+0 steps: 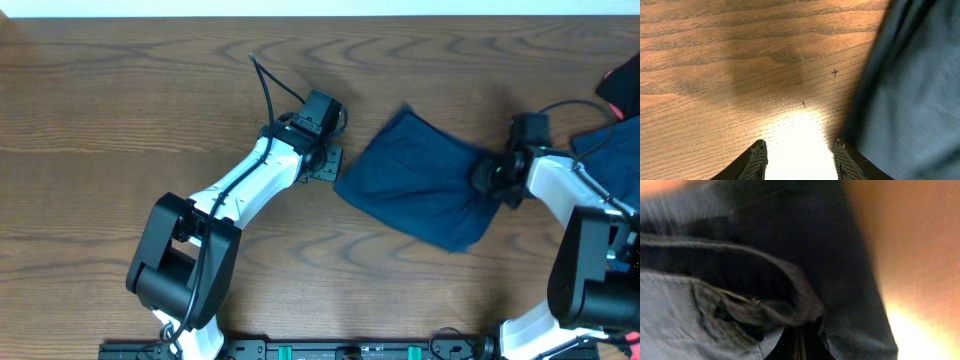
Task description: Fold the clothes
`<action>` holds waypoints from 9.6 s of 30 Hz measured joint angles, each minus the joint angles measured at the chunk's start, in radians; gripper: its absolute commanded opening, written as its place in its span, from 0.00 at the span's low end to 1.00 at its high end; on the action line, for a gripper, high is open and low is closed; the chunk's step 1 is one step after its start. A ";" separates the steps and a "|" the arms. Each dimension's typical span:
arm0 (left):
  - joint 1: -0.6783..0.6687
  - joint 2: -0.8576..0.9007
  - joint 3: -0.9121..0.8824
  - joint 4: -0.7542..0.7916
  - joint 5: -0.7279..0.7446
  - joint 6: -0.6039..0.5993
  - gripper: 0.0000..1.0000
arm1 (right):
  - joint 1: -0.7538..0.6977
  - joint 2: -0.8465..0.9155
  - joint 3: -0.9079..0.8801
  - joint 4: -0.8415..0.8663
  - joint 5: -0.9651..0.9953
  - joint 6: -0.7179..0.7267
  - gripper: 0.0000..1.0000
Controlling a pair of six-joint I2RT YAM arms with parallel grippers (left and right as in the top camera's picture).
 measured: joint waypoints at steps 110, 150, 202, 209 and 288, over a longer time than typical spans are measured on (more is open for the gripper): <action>1.054 0.174 0.021 0.075 0.486 -0.401 0.06 | 0.210 -0.584 -0.003 -0.141 -0.288 -0.194 0.09; 0.929 -0.137 0.006 -0.195 0.230 -0.377 0.52 | 0.210 -0.584 -0.003 -0.129 -0.277 -0.194 0.09; 0.657 0.010 0.008 0.211 0.246 0.043 0.17 | 0.210 -0.581 -0.003 -0.171 -0.277 -0.195 0.07; 0.661 -0.118 0.009 0.135 0.113 0.106 0.17 | 0.210 -0.580 -0.003 -0.171 -0.277 -0.194 0.07; 0.584 -0.846 0.143 -0.529 0.035 0.156 0.98 | 0.210 -1.183 -0.206 0.031 -0.132 -0.495 0.99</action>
